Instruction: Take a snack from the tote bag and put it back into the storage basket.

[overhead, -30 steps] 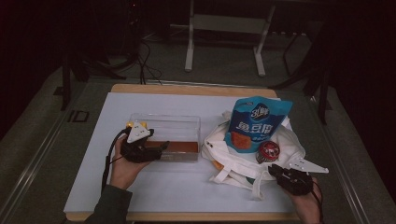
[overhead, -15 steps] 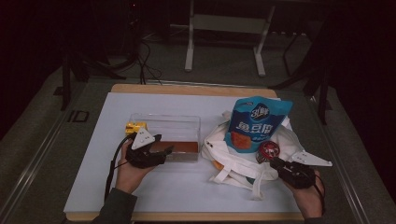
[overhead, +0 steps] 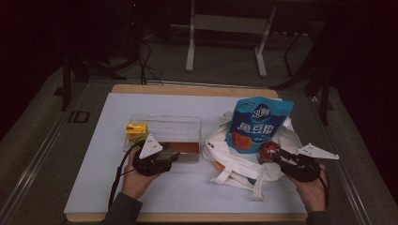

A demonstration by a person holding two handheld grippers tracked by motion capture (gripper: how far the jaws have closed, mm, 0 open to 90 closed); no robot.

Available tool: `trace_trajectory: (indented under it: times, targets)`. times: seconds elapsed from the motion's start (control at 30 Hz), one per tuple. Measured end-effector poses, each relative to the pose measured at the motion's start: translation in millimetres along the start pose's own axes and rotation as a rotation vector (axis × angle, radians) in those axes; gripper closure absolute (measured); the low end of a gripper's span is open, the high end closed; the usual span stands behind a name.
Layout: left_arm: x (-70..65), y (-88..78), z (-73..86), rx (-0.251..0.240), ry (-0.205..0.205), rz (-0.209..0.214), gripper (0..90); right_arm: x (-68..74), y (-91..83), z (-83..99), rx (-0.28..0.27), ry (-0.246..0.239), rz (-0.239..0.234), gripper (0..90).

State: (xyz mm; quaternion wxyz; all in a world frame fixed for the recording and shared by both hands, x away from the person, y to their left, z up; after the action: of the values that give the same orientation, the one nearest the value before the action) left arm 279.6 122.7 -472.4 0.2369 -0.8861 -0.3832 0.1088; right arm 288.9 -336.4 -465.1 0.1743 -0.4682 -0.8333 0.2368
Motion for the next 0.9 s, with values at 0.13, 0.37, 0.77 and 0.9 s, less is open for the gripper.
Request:
trace_trajectory:
  times: [0.13,0.37,0.77,0.9]
  targets:
    - [-6.3,3.7,5.8,0.012,0.014,0.020,46.6,-2.0,1.9,-4.5,-0.005,0.004,-0.001,52.3]
    - [-9.7,6.0,12.9,-0.010,0.006,0.057,48.5,-3.1,2.4,-10.7,-0.013,0.010,-0.008,50.6]
    - [-18.6,19.5,27.8,0.020,0.023,0.094,50.0,-7.5,5.8,-23.3,-0.025,0.022,-0.014,44.3]
    - [-19.7,23.2,32.8,0.023,0.028,0.099,50.0,-8.1,9.1,-26.6,-0.004,0.011,0.005,44.3]
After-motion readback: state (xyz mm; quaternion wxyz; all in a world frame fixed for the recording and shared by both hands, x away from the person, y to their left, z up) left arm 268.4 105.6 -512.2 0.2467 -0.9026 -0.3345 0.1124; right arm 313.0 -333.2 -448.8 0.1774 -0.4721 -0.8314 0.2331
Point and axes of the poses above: each handheld gripper's, and its own axes: y roughly forward along the jaws, z roughly out of its underside, x roughly to its left, the point moved 1 cm from there along y, roughly forward along the jaws, and after that the axes turned 1 degree about x, right-handed, at the moved point
